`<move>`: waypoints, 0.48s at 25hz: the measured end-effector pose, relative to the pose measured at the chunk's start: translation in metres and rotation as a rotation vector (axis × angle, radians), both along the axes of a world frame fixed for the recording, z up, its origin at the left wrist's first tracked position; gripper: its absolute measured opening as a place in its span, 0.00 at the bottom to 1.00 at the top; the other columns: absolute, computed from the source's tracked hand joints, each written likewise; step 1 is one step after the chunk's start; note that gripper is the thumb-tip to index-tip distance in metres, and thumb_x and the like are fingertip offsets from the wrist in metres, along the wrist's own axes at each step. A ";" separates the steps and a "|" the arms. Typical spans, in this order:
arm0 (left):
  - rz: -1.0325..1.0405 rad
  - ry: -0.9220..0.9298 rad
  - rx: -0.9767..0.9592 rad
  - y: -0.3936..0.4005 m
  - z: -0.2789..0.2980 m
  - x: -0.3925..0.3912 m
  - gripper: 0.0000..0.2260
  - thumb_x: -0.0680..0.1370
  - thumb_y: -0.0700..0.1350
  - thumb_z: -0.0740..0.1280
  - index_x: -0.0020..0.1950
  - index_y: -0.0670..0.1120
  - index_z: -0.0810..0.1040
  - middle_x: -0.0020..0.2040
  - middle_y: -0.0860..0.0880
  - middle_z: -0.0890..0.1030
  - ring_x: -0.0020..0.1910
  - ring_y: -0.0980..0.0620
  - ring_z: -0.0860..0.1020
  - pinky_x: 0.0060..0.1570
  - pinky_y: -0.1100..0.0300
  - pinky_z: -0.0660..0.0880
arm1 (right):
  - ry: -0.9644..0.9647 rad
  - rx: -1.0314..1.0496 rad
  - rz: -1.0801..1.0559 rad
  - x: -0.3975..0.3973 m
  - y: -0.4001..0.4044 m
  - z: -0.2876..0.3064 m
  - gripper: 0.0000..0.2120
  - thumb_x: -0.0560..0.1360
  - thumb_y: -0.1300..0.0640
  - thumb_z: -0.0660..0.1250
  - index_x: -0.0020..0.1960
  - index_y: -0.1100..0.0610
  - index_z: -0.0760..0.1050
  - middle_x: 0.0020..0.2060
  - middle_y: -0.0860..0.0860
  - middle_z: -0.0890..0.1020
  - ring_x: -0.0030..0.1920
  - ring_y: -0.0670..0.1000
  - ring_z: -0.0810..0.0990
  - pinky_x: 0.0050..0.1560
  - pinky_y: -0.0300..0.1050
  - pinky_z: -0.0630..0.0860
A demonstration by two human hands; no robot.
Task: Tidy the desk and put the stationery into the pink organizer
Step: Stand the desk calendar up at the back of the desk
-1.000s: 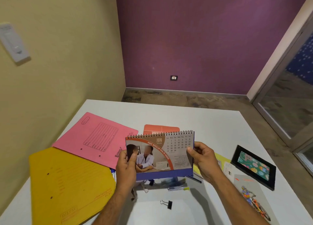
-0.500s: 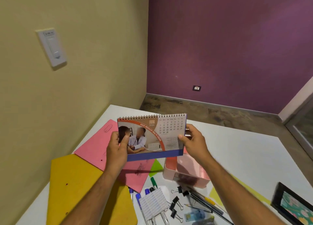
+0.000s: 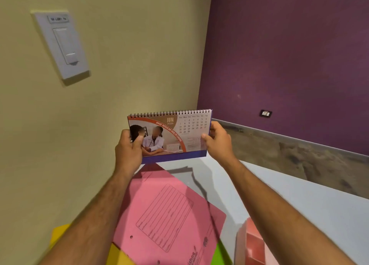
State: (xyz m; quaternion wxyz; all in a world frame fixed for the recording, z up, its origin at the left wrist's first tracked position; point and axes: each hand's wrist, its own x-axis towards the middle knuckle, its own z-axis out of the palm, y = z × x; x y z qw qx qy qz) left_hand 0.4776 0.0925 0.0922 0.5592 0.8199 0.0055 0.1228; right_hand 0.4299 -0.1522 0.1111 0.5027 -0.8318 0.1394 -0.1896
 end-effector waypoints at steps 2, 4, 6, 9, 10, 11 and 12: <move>0.027 0.013 0.011 0.006 -0.014 0.029 0.06 0.81 0.47 0.64 0.54 0.46 0.72 0.49 0.46 0.82 0.46 0.43 0.81 0.47 0.49 0.79 | -0.006 -0.013 0.017 0.033 0.003 -0.014 0.13 0.77 0.63 0.65 0.60 0.53 0.73 0.56 0.48 0.81 0.53 0.48 0.79 0.52 0.50 0.82; 0.052 0.021 -0.008 0.010 -0.030 0.052 0.05 0.81 0.48 0.64 0.54 0.48 0.72 0.50 0.45 0.82 0.47 0.42 0.82 0.48 0.46 0.80 | -0.001 -0.018 0.030 0.060 0.006 -0.030 0.13 0.77 0.63 0.65 0.60 0.53 0.73 0.56 0.47 0.81 0.53 0.48 0.79 0.51 0.51 0.83; 0.066 0.034 0.001 0.011 -0.046 0.071 0.05 0.81 0.48 0.63 0.54 0.48 0.71 0.50 0.45 0.82 0.47 0.42 0.82 0.47 0.47 0.80 | 0.008 -0.021 0.034 0.082 0.007 -0.048 0.13 0.77 0.62 0.65 0.60 0.52 0.72 0.57 0.48 0.81 0.54 0.49 0.79 0.50 0.52 0.83; 0.060 0.061 0.034 0.010 -0.070 0.088 0.04 0.82 0.47 0.62 0.55 0.49 0.71 0.51 0.44 0.82 0.46 0.43 0.82 0.39 0.56 0.76 | 0.033 -0.021 0.025 0.099 0.006 -0.071 0.12 0.78 0.62 0.65 0.60 0.52 0.72 0.57 0.48 0.81 0.54 0.49 0.79 0.50 0.52 0.83; 0.062 0.070 0.041 0.009 -0.079 0.092 0.05 0.82 0.48 0.62 0.56 0.48 0.71 0.51 0.44 0.82 0.47 0.44 0.82 0.37 0.58 0.75 | 0.045 -0.019 0.026 0.103 0.006 -0.080 0.12 0.78 0.62 0.65 0.59 0.53 0.72 0.58 0.48 0.81 0.54 0.48 0.79 0.51 0.52 0.83; 0.069 0.082 0.046 0.008 -0.086 0.094 0.06 0.82 0.48 0.62 0.57 0.47 0.71 0.52 0.44 0.82 0.48 0.44 0.82 0.36 0.60 0.73 | 0.053 -0.015 0.024 0.105 0.006 -0.088 0.12 0.78 0.63 0.65 0.59 0.53 0.73 0.58 0.49 0.81 0.54 0.48 0.79 0.52 0.51 0.82; 0.074 0.090 0.041 0.007 -0.093 0.095 0.07 0.82 0.48 0.62 0.57 0.47 0.72 0.52 0.45 0.82 0.49 0.44 0.81 0.36 0.60 0.73 | 0.062 -0.008 0.020 0.105 0.006 -0.095 0.12 0.78 0.63 0.65 0.59 0.54 0.72 0.58 0.49 0.81 0.55 0.48 0.79 0.53 0.51 0.82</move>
